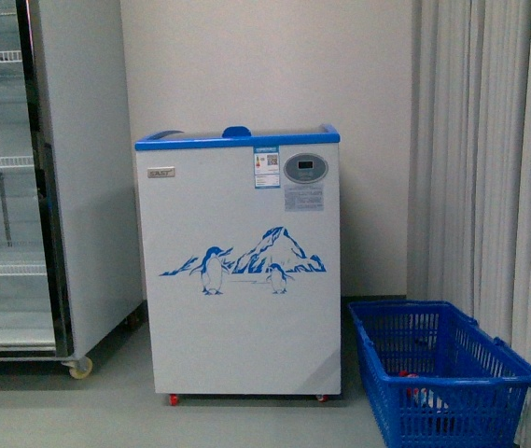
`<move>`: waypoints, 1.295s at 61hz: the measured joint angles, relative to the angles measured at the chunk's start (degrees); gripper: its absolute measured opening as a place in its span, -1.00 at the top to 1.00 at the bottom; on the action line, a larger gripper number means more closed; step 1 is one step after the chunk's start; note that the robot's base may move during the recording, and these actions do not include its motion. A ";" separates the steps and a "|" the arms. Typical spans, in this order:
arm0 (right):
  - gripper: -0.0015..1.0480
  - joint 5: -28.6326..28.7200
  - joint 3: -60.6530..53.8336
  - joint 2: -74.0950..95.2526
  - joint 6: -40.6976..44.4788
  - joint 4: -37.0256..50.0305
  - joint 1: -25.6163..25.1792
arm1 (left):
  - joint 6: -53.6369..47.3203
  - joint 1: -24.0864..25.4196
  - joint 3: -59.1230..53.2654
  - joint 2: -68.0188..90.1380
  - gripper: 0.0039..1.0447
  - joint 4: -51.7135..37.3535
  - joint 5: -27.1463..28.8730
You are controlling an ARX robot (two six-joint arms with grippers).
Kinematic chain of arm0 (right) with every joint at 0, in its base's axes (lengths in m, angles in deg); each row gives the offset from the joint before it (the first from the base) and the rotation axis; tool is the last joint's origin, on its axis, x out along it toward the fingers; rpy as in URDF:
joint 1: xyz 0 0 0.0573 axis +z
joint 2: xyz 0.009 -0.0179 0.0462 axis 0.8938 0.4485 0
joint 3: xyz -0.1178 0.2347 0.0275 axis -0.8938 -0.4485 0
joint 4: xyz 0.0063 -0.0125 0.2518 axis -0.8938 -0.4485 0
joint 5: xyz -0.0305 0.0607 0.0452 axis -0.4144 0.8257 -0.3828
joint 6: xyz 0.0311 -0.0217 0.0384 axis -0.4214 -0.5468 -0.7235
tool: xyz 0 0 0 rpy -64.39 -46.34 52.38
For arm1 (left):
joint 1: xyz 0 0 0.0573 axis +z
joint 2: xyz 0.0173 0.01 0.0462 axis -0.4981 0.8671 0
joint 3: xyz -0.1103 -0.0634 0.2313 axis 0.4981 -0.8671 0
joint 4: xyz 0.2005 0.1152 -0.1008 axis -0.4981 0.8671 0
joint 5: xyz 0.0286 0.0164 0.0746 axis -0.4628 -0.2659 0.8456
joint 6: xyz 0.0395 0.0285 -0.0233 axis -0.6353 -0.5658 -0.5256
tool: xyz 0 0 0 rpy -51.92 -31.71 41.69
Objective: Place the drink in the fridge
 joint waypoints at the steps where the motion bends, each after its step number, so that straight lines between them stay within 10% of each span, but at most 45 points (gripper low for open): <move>1: -0.85 -0.02 0.00 0.00 0.00 0.00 0.00 | 0.00 0.00 0.00 0.00 -0.85 0.00 0.00; 79: -0.85 0.04 0.00 -0.02 0.00 -0.02 -0.02 | 0.00 0.00 0.00 -0.09 -0.85 0.00 -0.11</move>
